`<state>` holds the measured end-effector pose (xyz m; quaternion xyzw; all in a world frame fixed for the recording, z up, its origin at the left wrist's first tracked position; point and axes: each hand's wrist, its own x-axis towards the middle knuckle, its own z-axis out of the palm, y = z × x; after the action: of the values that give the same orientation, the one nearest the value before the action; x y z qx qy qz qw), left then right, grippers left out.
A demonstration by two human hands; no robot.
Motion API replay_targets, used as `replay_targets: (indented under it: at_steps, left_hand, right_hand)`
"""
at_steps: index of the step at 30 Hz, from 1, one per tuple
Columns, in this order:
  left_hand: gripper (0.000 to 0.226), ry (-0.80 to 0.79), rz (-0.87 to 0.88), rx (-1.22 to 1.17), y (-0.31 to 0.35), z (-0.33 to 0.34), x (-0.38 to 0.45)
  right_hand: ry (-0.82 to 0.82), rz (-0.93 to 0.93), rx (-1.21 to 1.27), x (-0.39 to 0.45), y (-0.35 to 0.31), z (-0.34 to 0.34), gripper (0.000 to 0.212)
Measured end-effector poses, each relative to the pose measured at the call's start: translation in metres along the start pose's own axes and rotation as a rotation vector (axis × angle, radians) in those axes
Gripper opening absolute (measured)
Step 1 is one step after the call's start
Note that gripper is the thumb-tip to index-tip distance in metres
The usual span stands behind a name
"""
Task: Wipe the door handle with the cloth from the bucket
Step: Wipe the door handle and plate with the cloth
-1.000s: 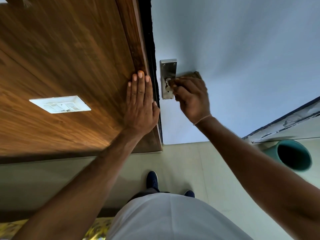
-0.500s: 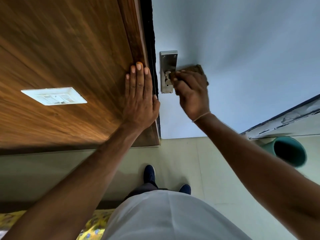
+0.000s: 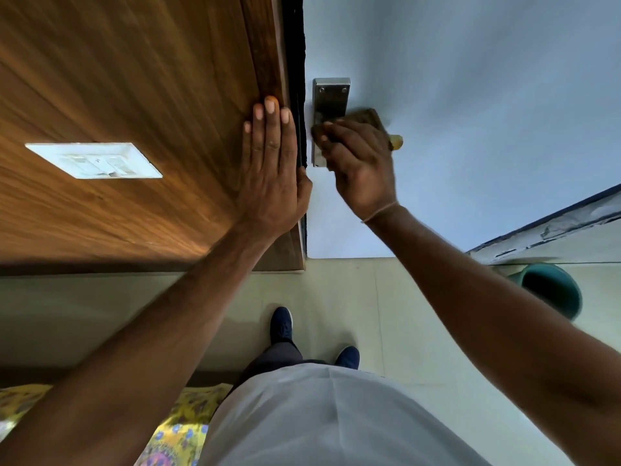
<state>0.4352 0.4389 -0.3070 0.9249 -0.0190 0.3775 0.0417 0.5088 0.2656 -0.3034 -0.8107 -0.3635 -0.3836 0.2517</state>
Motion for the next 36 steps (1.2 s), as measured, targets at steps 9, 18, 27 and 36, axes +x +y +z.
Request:
replay_targets:
  at_steps: [9,18,27,36]
  left_hand:
    - [0.086,-0.001,-0.009,0.03,0.004,-0.005,0.0]
    - [0.09,-0.018,-0.023,0.02,0.006,-0.003,0.0]
    - [0.094,-0.04,-0.033,0.022,0.01,-0.009,-0.001]
    - [0.092,-0.052,-0.014,0.005,0.005,-0.013,-0.001]
  right_hand:
    - [0.005,0.046,-0.076,-0.021,0.053,-0.041,0.009]
    - [-0.081,0.025,-0.115,-0.002,0.012,-0.022,0.012]
    - [-0.05,0.095,-0.089,-0.008,0.039,-0.039,0.021]
    - [-0.148,0.125,-0.158,-0.021,0.048,-0.045,0.046]
